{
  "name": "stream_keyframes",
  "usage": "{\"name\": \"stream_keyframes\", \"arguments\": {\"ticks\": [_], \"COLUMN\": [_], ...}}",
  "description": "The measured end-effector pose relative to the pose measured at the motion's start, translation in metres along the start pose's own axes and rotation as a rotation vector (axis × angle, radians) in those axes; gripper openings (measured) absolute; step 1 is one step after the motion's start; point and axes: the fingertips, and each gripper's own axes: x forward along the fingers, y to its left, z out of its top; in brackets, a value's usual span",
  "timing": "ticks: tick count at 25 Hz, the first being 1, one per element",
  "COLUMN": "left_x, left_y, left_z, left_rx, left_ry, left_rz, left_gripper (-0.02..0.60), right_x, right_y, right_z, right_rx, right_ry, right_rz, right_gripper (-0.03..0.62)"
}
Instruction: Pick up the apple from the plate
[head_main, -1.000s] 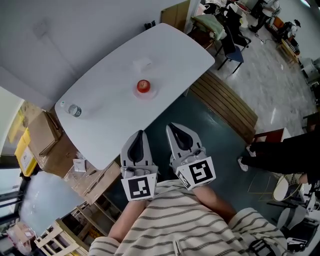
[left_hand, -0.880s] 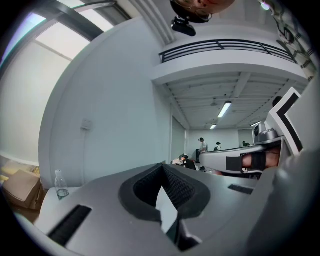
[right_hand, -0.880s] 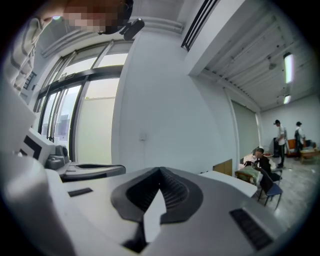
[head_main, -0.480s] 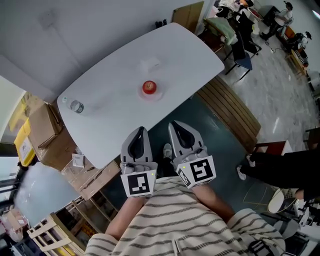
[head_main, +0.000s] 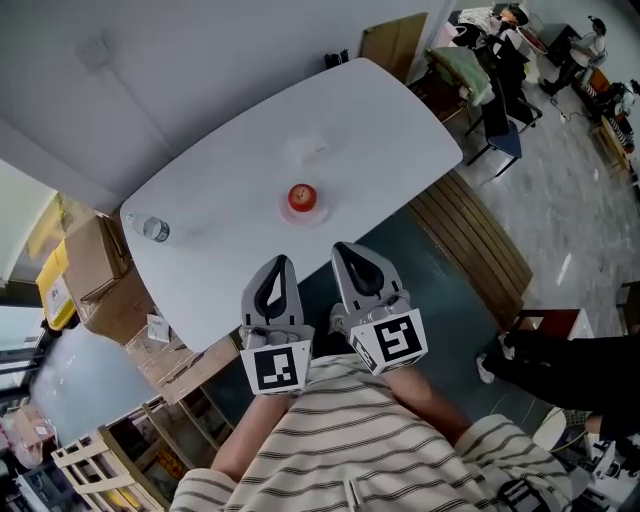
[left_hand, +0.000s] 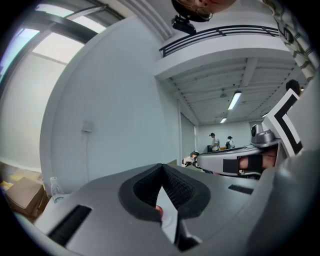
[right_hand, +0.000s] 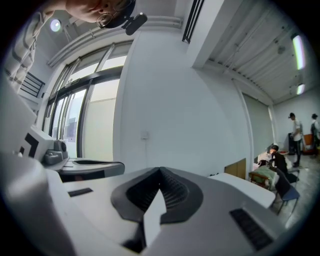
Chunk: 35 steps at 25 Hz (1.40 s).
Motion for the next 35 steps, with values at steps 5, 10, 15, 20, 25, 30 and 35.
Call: {"name": "stream_keyframes", "arguments": {"ticks": [5, 10, 15, 20, 25, 30, 35], "left_x": [0.024, 0.041, 0.049, 0.061, 0.074, 0.082, 0.087], "left_y": [-0.002, -0.012, -0.013, -0.006, 0.004, 0.01, 0.011], "left_z": [0.0, 0.0, -0.008, -0.013, -0.014, -0.02, -0.024], "left_rx": [0.004, 0.018, 0.013, 0.026, 0.024, 0.026, 0.039], "left_ry": [0.003, 0.011, 0.036, 0.059, 0.074, 0.084, 0.092], "left_rz": [0.027, 0.043, 0.063, 0.047, 0.024, 0.012, 0.004], "left_gripper": [0.005, 0.005, 0.005, 0.005, 0.005, 0.005, 0.005], "right_x": [0.015, 0.021, 0.033, 0.054, 0.072, 0.089, 0.102], "right_y": [-0.022, -0.041, -0.047, -0.048, -0.056, -0.062, -0.067], "right_z": [0.0, -0.006, -0.014, -0.03, -0.045, -0.074, -0.103], "right_rx": [-0.007, 0.033, 0.046, 0.053, 0.07, 0.082, 0.103], "right_ry": [-0.001, 0.02, 0.032, 0.067, 0.106, 0.165, 0.223], "right_rz": [0.014, 0.052, 0.09, 0.098, 0.072, 0.066, 0.071], "right_gripper": [0.012, 0.012, 0.012, 0.012, 0.012, 0.014, 0.057]}}
